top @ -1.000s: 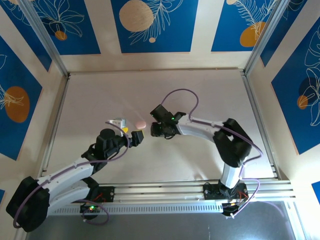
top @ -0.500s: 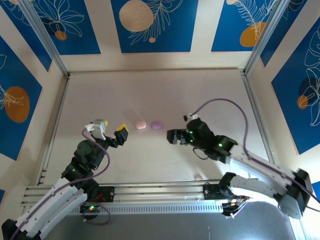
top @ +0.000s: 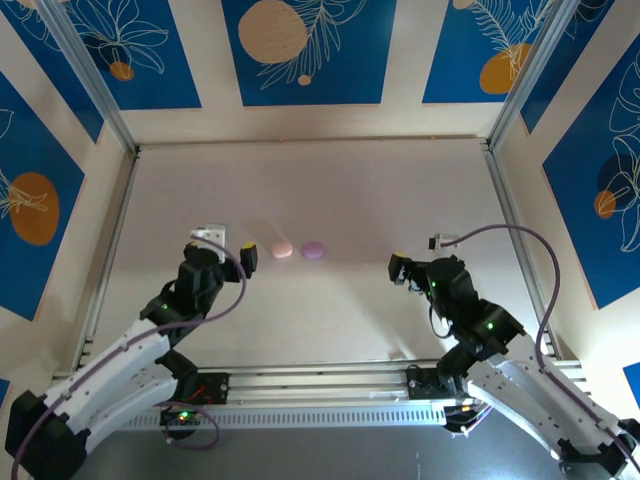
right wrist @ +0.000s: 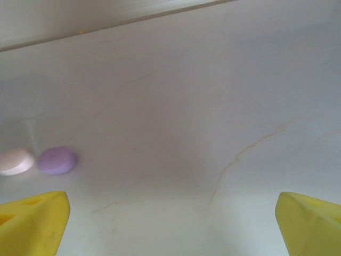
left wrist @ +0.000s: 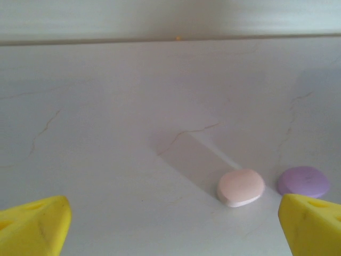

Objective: Insert the wireless bluetooth earbuds into the charging case

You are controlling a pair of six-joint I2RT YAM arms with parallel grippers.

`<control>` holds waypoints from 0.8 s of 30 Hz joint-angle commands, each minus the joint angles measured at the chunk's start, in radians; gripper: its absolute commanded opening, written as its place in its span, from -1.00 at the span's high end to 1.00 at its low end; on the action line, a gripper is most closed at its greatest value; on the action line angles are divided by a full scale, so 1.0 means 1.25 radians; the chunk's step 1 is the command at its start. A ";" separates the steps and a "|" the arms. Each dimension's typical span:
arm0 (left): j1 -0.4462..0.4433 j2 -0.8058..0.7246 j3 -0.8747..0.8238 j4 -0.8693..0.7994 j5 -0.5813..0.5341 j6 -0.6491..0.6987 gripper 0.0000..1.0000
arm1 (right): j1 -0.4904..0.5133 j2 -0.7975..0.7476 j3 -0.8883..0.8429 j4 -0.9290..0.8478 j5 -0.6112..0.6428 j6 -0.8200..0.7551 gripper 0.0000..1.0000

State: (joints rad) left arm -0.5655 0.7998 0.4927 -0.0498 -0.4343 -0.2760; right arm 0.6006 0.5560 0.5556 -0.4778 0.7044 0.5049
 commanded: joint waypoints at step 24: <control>0.335 0.492 -0.045 0.573 0.050 0.219 -0.99 | -0.544 0.615 -0.181 0.989 -0.376 -0.189 -0.99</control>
State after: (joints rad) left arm -0.1589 1.3968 0.3958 0.5137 -0.3569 -0.0551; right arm -0.1005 1.2987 0.2958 0.5850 0.2604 0.3313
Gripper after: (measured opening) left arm 0.995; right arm 0.992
